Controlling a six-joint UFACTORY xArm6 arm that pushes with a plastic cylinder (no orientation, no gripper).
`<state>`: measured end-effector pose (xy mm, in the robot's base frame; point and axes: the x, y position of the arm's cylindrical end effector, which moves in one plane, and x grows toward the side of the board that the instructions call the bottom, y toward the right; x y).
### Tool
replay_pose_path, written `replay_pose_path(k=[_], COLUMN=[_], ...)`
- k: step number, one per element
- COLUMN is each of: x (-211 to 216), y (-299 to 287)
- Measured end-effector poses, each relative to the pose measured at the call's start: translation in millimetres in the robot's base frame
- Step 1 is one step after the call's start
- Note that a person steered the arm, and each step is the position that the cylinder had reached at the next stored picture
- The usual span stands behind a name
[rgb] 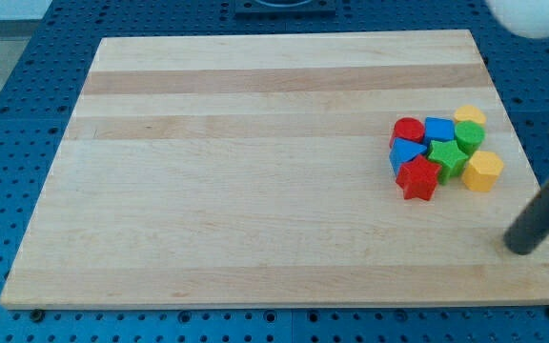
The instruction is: Push the red star into a group of blocks
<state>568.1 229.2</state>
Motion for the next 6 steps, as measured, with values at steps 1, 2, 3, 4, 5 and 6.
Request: replay_pose_path(k=[1, 2, 3, 4, 5, 6], x=[0.0, 0.0, 0.1, -0.7, -2.3, -2.3], y=[-42.2, -56.8, -60.4, -73.6, -84.0, -94.4])
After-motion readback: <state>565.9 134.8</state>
